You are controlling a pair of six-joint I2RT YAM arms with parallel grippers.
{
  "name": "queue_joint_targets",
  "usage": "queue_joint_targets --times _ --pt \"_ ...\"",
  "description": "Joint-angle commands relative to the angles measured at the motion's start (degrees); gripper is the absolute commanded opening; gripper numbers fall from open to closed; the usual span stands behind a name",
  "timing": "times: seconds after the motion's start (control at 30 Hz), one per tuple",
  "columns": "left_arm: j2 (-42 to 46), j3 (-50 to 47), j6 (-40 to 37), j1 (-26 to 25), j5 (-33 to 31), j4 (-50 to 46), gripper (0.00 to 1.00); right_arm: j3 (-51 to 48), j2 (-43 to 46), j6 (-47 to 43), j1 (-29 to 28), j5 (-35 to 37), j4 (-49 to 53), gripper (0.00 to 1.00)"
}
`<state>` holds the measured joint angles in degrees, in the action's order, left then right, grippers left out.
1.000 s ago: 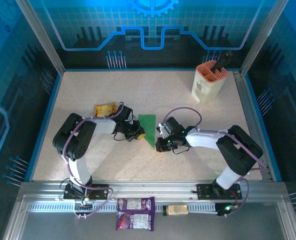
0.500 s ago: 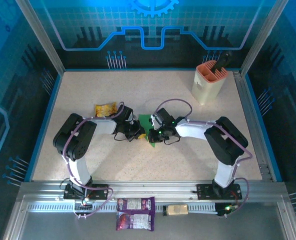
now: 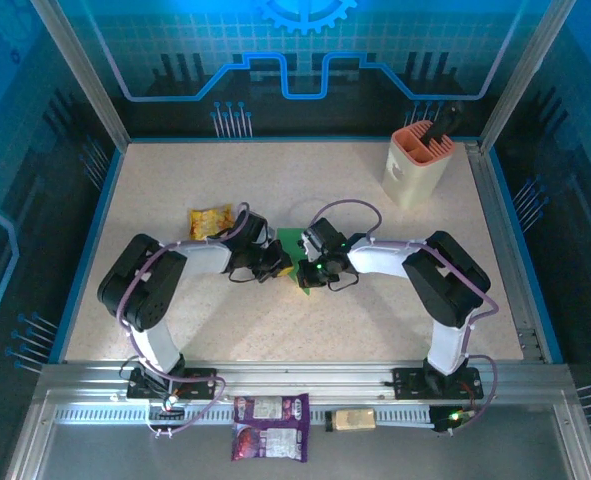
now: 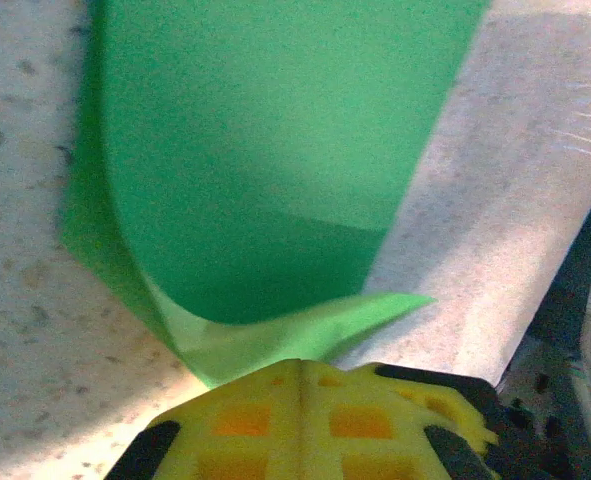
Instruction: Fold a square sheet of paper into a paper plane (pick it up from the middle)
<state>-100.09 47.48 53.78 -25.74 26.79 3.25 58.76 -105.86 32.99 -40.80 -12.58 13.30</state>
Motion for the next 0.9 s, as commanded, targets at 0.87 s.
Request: queue_joint_targets --times 0.87 --pt "-5.50 1.82 -8.47 1.47 -6.77 -5.03 0.02 -6.21 -1.47 -2.02 3.23 2.78 10.32 0.01"
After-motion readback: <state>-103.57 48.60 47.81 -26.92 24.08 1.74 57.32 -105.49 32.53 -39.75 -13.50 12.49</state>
